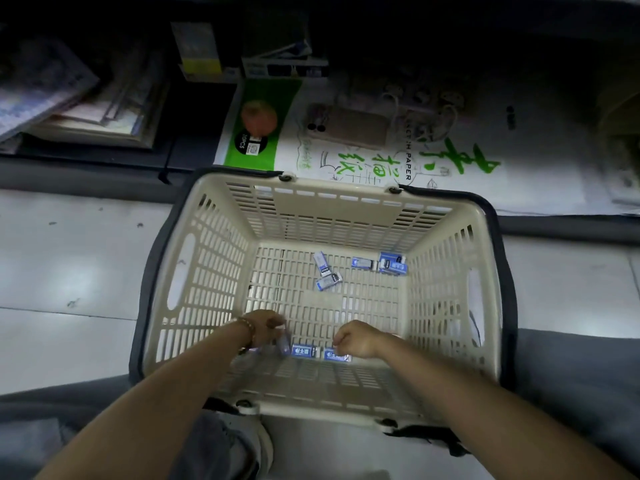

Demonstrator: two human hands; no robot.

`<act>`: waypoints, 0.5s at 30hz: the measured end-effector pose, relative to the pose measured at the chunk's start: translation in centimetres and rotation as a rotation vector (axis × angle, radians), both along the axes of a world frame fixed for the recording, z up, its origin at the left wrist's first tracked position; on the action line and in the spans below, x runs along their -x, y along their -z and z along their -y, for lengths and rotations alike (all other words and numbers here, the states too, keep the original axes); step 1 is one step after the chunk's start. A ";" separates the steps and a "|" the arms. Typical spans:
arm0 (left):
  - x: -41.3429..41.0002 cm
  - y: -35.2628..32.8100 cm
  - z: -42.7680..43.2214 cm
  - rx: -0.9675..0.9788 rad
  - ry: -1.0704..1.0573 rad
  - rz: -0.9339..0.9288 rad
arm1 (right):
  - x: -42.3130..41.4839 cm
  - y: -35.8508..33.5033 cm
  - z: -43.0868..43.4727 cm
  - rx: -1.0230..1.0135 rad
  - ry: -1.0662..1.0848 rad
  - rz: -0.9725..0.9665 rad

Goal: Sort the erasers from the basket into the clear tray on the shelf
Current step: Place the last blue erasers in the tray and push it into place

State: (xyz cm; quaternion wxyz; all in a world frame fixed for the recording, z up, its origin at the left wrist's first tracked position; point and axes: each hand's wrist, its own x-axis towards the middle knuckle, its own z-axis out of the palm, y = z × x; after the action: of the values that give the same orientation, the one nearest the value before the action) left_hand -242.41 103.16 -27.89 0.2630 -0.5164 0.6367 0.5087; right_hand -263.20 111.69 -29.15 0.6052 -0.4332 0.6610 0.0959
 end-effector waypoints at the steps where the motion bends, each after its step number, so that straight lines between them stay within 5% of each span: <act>1: 0.1 0.0 0.0 0.017 0.035 -0.001 | -0.1 0.2 -0.1 0.010 -0.031 -0.018; 7: 1.3 0.1 -0.1 0.087 0.059 -0.028 | -0.8 0.8 -0.9 0.075 -0.206 -0.095; 15: 1.3 0.4 -0.1 0.089 -0.082 -0.047 | -0.3 1.1 -1.3 0.094 -0.105 -0.041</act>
State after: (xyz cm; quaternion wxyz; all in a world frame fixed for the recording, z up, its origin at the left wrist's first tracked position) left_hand -243.69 103.23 -28.27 0.2038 -0.5413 0.6429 0.5021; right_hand -262.87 113.00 -30.28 0.5645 -0.4932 0.6534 0.1052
